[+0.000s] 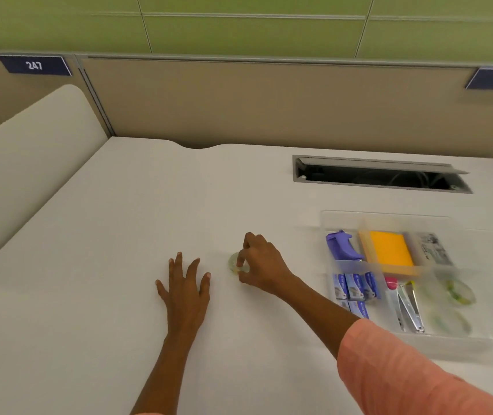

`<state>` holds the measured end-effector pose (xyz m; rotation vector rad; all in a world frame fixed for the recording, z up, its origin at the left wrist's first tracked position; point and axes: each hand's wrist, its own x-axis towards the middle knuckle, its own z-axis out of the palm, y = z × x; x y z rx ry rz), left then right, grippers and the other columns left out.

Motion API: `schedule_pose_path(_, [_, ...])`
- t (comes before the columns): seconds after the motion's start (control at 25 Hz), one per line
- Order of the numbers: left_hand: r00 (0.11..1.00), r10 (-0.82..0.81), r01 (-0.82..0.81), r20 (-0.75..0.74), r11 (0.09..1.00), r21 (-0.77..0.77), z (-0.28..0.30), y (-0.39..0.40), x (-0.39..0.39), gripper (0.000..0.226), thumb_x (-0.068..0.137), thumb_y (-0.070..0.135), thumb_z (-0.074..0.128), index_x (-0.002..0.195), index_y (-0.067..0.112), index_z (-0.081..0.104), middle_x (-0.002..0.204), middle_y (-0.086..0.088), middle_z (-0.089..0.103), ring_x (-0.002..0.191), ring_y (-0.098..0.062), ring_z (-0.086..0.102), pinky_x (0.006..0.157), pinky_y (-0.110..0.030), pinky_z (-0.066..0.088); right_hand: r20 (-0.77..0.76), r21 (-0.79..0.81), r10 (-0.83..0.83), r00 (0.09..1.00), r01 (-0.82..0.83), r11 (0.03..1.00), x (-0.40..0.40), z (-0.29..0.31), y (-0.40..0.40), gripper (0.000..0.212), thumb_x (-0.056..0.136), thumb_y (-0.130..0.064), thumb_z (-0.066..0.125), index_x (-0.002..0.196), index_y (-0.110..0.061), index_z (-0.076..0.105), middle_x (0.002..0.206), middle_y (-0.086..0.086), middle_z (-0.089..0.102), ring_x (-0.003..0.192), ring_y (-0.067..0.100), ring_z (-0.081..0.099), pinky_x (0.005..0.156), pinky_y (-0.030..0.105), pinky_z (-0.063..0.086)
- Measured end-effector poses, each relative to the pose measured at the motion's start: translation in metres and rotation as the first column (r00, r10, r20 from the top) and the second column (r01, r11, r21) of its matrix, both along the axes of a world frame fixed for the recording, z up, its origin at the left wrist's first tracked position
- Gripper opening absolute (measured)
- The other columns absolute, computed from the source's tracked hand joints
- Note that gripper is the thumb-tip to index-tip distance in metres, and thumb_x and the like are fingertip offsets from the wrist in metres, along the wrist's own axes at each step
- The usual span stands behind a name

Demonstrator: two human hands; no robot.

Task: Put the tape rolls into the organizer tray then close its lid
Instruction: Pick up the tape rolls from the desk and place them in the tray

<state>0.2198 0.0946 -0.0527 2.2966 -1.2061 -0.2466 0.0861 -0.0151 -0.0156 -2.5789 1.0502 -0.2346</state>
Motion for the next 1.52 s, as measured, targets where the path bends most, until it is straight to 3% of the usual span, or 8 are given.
schedule_pose_path(0.2, [0.997,-0.073,0.069,-0.023,0.991,-0.117,0.025,-0.023,-0.053,0.040,0.090,0.030,0.050,0.128,0.016,0.048,0.152,-0.012,0.024,0.142,-0.027,0.017,0.113,-0.058,0.009,0.246,0.072,-0.127,0.961,0.112,0.991,-0.071,0.033,0.008,0.028,0.067,-0.020,0.072,0.092,-0.011,0.061,0.117,0.003,0.056,0.104,0.023,0.049,0.088,0.036,0.041])
schedule_pose_path(0.44, [0.957,-0.276,0.256,-0.087,0.948,-0.190,0.046,-0.054,-0.147,0.038,0.090,0.026,0.052,0.127,0.018,0.048,0.151,-0.010,0.025,0.130,-0.026,0.041,0.114,-0.052,0.014,0.406,0.167,-0.430,0.806,0.397,0.902,-0.219,0.059,0.004,0.051,0.064,-0.020,0.079,0.110,-0.021,0.056,0.103,-0.007,0.061,0.090,0.015,0.054,0.075,0.027,0.043])
schedule_pose_path(0.6, [0.880,-0.467,0.439,-0.088,0.870,-0.225,0.057,-0.076,-0.219,0.038,0.090,0.023,0.051,0.128,0.021,0.047,0.151,-0.008,0.027,0.134,-0.026,0.033,0.109,-0.042,0.027,0.330,0.139,-0.595,0.733,0.586,0.798,-0.320,0.059,0.001,0.054,0.061,-0.020,0.084,0.109,-0.016,0.061,0.112,0.004,0.063,0.087,0.020,0.060,0.078,0.036,0.049])
schedule_pose_path(0.68, [0.829,-0.554,0.522,-0.076,0.815,-0.252,0.062,-0.086,-0.257,0.031,0.090,0.017,0.051,0.120,0.023,0.054,0.149,-0.009,0.030,0.132,-0.026,0.036,0.108,-0.041,0.028,0.190,0.039,-0.654,0.732,0.660,0.751,-0.354,0.053,0.001,0.052,0.061,-0.026,0.083,0.107,-0.017,0.062,0.123,0.006,0.056,0.104,0.026,0.058,0.088,0.042,0.045])
schedule_pose_path(0.84, [0.745,-0.667,0.650,-0.025,0.733,-0.200,0.059,-0.092,-0.325,0.026,0.089,0.016,0.046,0.105,0.026,0.064,0.151,-0.007,0.026,0.140,-0.024,0.021,0.112,-0.051,0.018,-0.084,-0.114,-0.658,0.748,0.649,0.753,-0.383,0.032,0.001,0.051,0.063,-0.043,0.077,0.108,-0.024,0.064,0.150,0.003,0.031,0.143,0.029,0.014,0.107,0.048,0.020])
schedule_pose_path(1.0, [0.699,-0.715,0.714,-0.010,0.698,0.058,0.047,-0.098,-0.361,0.030,0.094,0.030,0.037,0.112,0.033,0.060,0.157,0.000,-0.004,0.143,-0.023,-0.017,0.113,-0.055,-0.008,-0.247,-0.050,-0.612,0.751,0.621,0.782,-0.386,0.016,-0.007,0.052,0.066,-0.047,0.074,0.112,-0.024,0.062,0.158,0.003,0.014,0.145,0.032,-0.013,0.115,0.056,0.002])
schedule_pose_path(1.36, [0.696,-0.718,0.699,-0.002,0.677,0.229,0.040,-0.098,-0.372,0.031,0.093,0.036,0.037,0.111,0.035,0.062,0.156,0.004,-0.015,0.139,-0.026,-0.026,0.110,-0.059,-0.014,-0.292,0.215,-0.643,0.708,0.704,0.677,-0.391,0.007,-0.016,0.061,0.062,-0.042,0.081,0.116,-0.024,0.059,0.158,0.006,0.012,0.146,0.034,-0.009,0.114,0.061,0.001])
schedule_pose_path(1.52, [0.708,-0.706,0.693,-0.018,0.689,0.210,0.040,-0.098,-0.374,0.029,0.092,0.037,0.040,0.107,0.033,0.065,0.156,0.005,-0.012,0.140,-0.025,-0.025,0.110,-0.058,-0.016,-0.139,0.135,-0.655,0.743,0.669,0.731,-0.387,0.009,-0.011,0.052,0.068,-0.038,0.078,0.116,-0.030,0.058,0.159,0.005,0.009,0.146,0.032,-0.011,0.113,0.063,0.003])
